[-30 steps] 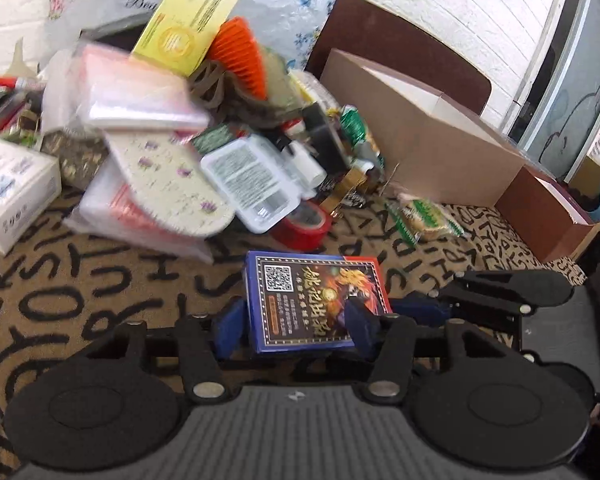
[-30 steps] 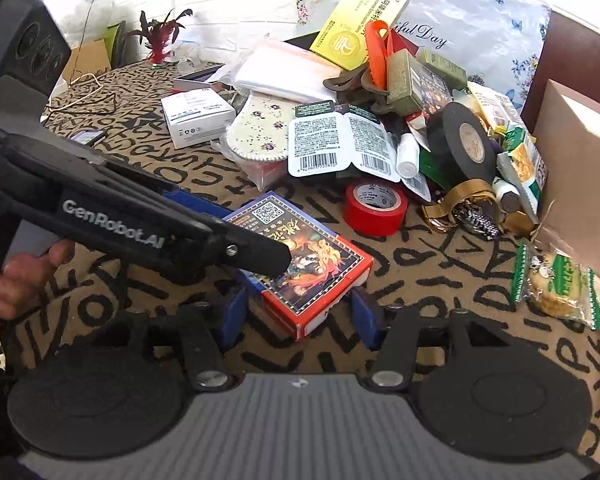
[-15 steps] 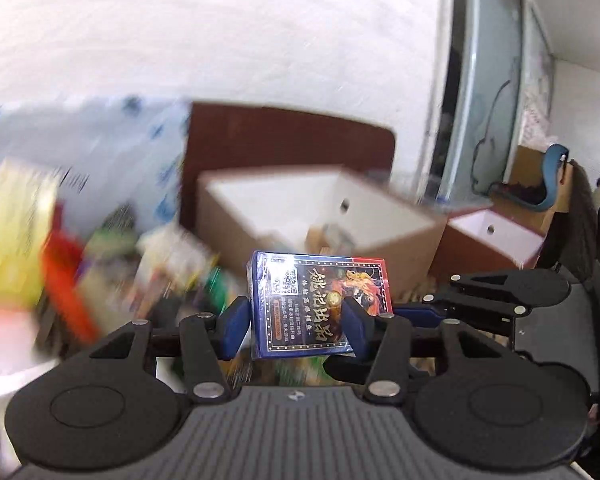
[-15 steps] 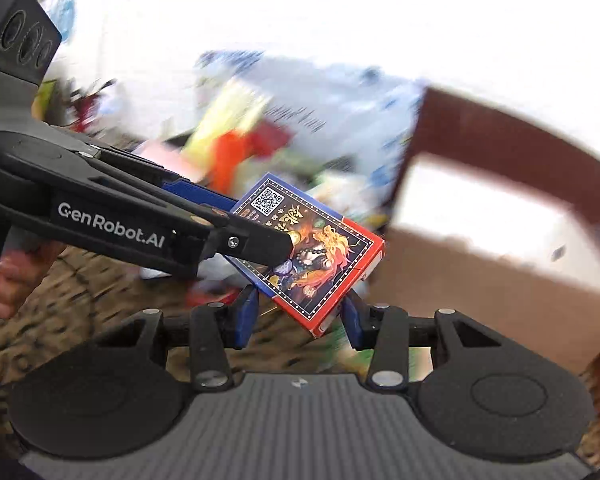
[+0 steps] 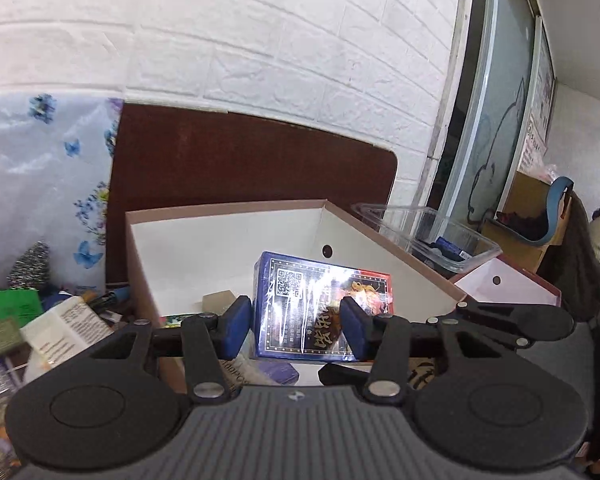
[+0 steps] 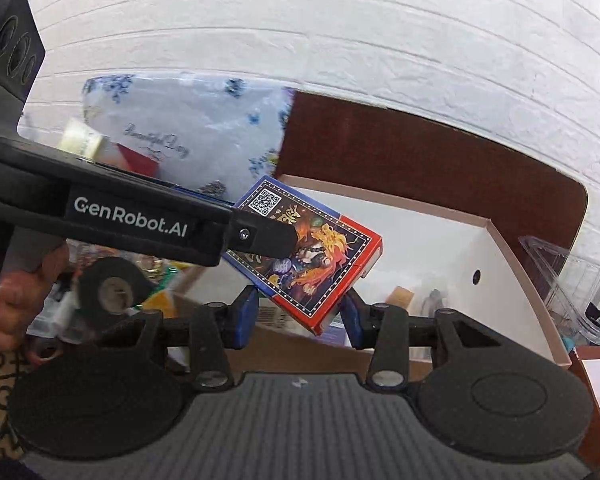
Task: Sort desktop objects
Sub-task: 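Lower the card box into the brown box and open the left tool, then withdraw the left tool from the brown box toward the snack packets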
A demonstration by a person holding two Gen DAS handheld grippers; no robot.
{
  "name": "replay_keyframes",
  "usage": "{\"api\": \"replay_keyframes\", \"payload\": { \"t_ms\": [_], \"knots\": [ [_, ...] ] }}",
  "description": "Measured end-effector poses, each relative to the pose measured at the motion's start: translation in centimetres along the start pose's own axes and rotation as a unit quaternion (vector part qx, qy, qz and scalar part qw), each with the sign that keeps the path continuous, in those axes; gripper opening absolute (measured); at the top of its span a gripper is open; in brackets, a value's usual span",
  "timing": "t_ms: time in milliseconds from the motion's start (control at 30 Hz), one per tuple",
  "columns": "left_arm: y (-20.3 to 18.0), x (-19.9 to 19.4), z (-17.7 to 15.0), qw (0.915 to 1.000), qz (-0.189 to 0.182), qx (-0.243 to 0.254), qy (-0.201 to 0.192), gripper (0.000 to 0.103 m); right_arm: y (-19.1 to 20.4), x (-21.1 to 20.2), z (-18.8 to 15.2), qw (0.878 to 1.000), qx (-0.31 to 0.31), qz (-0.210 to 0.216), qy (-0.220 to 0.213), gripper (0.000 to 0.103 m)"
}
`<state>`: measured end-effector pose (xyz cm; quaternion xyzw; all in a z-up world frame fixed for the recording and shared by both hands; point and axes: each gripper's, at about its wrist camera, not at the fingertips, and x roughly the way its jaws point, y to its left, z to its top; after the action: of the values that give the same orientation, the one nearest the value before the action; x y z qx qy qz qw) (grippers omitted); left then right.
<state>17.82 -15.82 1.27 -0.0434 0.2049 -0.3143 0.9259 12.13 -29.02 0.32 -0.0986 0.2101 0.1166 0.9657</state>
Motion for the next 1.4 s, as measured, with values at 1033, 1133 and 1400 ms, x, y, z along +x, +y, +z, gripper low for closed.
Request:
{"api": "replay_keyframes", "payload": {
  "t_ms": [1033,1133,1400],
  "knots": [
    [-1.3,-0.8,-2.0,0.9992,-0.004,-0.001,0.04,0.097,-0.6,-1.3,-1.9,0.997,0.065,-0.04,-0.01,0.095],
    [-1.7,-2.0,-2.3,0.9994,-0.006,-0.001,0.033,0.097,0.3,-2.3,-1.8,0.997,0.064,-0.034,-0.014,0.095],
    [-1.5,-7.1,-6.5,0.9971,0.006,-0.06,0.046,0.097,4.2,-5.5,-3.7,0.996,0.081,0.022,-0.028,0.095]
  ]
}}
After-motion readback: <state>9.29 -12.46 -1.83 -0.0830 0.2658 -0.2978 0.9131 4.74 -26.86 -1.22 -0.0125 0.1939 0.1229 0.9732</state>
